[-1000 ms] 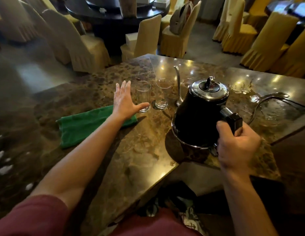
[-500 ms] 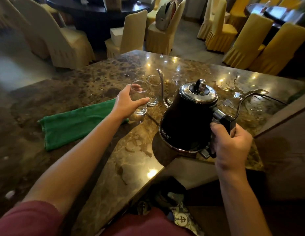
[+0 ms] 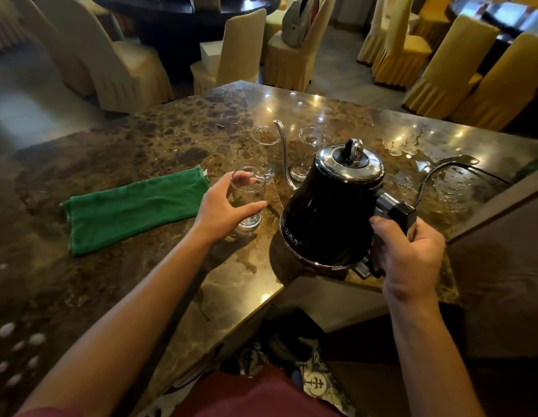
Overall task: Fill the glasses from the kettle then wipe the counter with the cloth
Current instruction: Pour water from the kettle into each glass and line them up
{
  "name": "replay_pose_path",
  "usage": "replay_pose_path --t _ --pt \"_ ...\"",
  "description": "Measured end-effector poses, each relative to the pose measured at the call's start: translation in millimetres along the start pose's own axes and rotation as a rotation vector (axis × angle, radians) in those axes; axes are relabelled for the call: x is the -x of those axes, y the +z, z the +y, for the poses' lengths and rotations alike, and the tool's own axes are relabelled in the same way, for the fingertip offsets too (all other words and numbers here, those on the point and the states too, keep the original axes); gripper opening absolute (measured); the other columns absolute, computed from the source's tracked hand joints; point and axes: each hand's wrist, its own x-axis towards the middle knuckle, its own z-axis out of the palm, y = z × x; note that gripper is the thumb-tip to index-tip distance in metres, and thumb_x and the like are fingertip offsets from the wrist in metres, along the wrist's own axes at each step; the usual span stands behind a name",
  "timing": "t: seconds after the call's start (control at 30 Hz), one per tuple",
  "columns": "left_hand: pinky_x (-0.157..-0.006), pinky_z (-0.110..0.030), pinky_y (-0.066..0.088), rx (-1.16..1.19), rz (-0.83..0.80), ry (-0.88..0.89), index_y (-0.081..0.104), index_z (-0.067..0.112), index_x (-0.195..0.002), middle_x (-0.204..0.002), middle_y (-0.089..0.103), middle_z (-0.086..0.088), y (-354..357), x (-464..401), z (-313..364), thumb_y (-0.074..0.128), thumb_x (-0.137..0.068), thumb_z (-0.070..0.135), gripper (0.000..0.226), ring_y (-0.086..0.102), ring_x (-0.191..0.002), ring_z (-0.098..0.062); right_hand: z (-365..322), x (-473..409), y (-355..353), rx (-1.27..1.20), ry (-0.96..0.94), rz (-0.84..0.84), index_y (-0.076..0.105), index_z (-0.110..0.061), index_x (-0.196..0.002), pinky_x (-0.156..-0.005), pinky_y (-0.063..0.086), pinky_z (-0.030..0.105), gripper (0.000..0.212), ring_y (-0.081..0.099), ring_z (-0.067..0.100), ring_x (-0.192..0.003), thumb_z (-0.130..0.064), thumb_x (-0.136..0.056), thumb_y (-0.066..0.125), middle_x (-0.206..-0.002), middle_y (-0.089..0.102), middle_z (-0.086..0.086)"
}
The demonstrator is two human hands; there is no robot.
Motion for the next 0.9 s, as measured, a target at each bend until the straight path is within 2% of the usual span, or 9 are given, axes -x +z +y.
replay_pose_path --t 0.13,0.23,0.3,0.37,0.5,0.6,0.67,0.77,0.9 --pt "-0.108 -0.033 0.048 -0.039 0.023 -0.032 0.056 0.021 -0.127 -0.122 0.069 0.007 7 0 -7 0.088 -0.075 0.040 0.064 0.063 -0.119 -0.005 4 -11 -8 0.125 -0.013 -0.015 0.036 0.002 -0.063 -0.043 0.035 0.055 0.054 0.030 0.048 -0.050 -0.033 -0.077 0.075 -0.057 0.033 0.025" --pt "-0.094 -0.012 0.046 -0.027 0.055 -0.074 0.052 0.016 -0.124 -0.118 0.066 0.007 11 -2 -9 0.086 -0.081 0.014 0.055 0.063 -0.105 0.009 -3 -20 -10 0.150 -0.077 -0.062 0.041 -0.012 -0.055 -0.044 0.032 0.044 0.043 0.033 0.030 -0.049 -0.031 -0.077 0.072 -0.055 0.038 0.011" --pt "-0.087 -0.008 0.046 -0.006 0.072 -0.094 0.051 0.012 -0.122 -0.111 0.064 0.008 12 -4 -11 0.082 -0.081 0.001 0.052 0.063 -0.097 0.014 -9 -26 -11 0.179 -0.120 -0.104 0.042 -0.013 -0.054 -0.044 0.032 0.034 0.040 0.037 0.023 -0.048 -0.028 -0.077 0.071 -0.052 0.041 0.007" --pt "-0.087 -0.011 0.048 0.019 0.064 -0.110 0.051 0.012 -0.120 -0.107 0.064 0.008 12 -6 -12 0.081 -0.080 -0.003 0.052 0.064 -0.097 0.010 -13 -32 -16 0.211 -0.153 -0.140 0.041 -0.010 -0.054 -0.043 0.031 0.029 0.039 0.039 0.017 -0.046 -0.022 -0.078 0.071 -0.050 0.042 0.002" --pt "-0.094 -0.024 0.050 0.126 0.021 -0.149 0.055 0.028 -0.113 -0.108 0.066 0.005 9 -8 -17 0.083 -0.078 0.005 0.051 0.066 -0.106 -0.005 -24 -47 -21 0.295 -0.219 -0.201 0.042 -0.022 -0.051 -0.045 0.027 0.024 0.042 0.031 0.004 -0.046 -0.011 -0.079 0.070 -0.047 0.036 -0.014" --pt "-0.097 -0.029 0.051 0.195 -0.008 -0.153 0.055 0.031 -0.112 -0.110 0.066 0.005 9 -8 -17 0.085 -0.070 0.022 0.052 0.066 -0.110 -0.009 -28 -57 -18 0.361 -0.260 -0.219 0.043 -0.025 -0.051 -0.047 0.025 0.031 0.041 0.030 0.007 -0.048 -0.011 -0.078 0.071 -0.048 0.036 -0.014" --pt "-0.101 -0.036 0.052 0.234 -0.019 -0.159 0.055 0.030 -0.113 -0.113 0.067 0.001 8 -9 -17 0.086 -0.066 0.030 0.055 0.066 -0.113 -0.015 -29 -62 -16 0.399 -0.273 -0.233 0.047 -0.027 -0.051 -0.047 0.026 0.027 0.038 0.030 0.006 -0.048 -0.013 -0.076 0.071 -0.047 0.038 -0.015" --pt "-0.107 -0.043 0.050 0.262 -0.032 -0.166 0.056 0.029 -0.115 -0.118 0.067 -0.003 7 -9 -19 0.087 -0.064 0.033 0.060 0.065 -0.120 -0.022 -31 -65 -17 0.419 -0.290 -0.244 0.047 -0.020 -0.053 -0.048 0.029 0.032 0.031 0.033 0.011 -0.049 -0.019 -0.074 0.071 -0.050 0.039 -0.012" --pt "-0.108 -0.038 0.048 0.269 -0.053 -0.165 0.055 0.029 -0.119 -0.117 0.068 0.000 6 -10 -19 0.088 -0.062 0.036 0.066 0.066 -0.117 -0.013 -33 -68 -18 0.433 -0.301 -0.250 0.048 -0.015 -0.054 -0.048 0.031 0.032 0.030 0.037 0.014 -0.051 -0.020 -0.073 0.071 -0.051 0.043 -0.002"
